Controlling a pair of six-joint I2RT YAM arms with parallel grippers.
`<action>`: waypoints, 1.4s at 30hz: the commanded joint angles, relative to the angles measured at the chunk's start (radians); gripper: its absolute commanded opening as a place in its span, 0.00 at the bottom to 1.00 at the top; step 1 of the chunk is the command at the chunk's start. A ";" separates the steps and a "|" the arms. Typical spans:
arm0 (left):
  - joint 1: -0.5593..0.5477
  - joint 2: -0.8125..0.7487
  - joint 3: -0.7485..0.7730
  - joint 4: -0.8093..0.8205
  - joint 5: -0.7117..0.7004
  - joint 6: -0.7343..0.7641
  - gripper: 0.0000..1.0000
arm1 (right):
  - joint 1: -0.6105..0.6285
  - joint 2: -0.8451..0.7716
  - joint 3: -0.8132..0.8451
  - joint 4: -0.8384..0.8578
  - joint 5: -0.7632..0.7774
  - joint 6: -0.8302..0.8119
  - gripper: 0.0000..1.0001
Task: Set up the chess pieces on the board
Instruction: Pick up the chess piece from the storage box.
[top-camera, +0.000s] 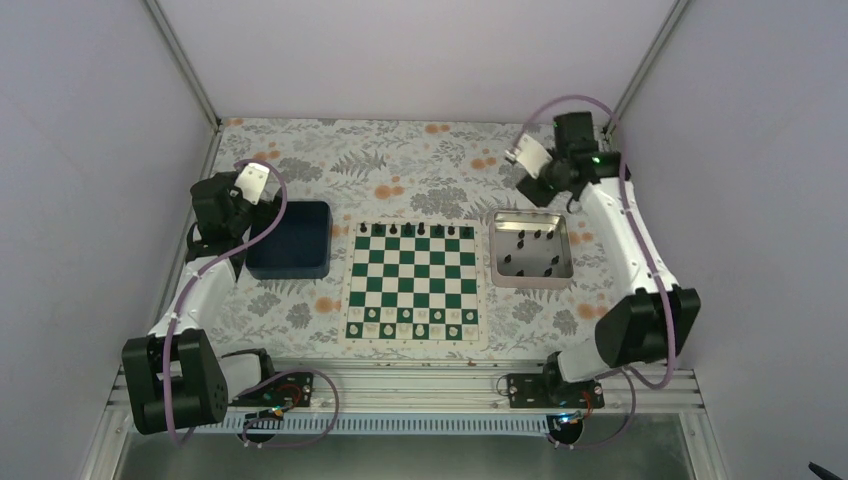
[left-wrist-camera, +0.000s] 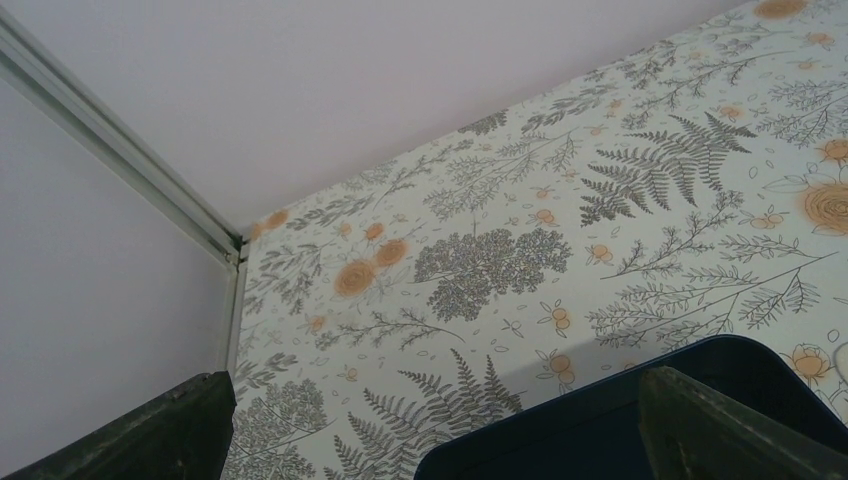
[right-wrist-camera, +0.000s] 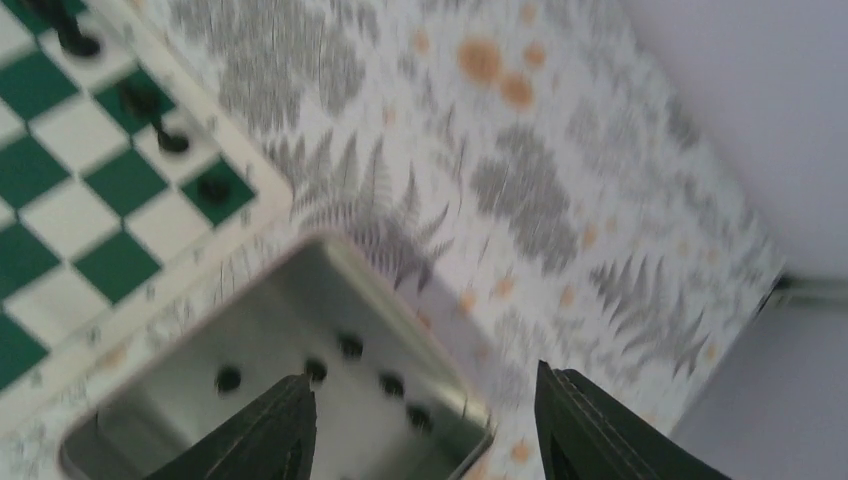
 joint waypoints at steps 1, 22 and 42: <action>0.008 0.014 0.011 0.011 0.012 -0.013 1.00 | -0.088 -0.104 -0.187 -0.006 -0.023 -0.059 0.57; 0.008 0.021 0.015 0.000 -0.010 -0.008 1.00 | -0.071 0.075 -0.490 0.114 -0.153 -0.044 0.50; 0.008 0.026 0.012 0.007 -0.016 -0.007 1.00 | -0.066 0.195 -0.481 0.167 -0.136 -0.036 0.26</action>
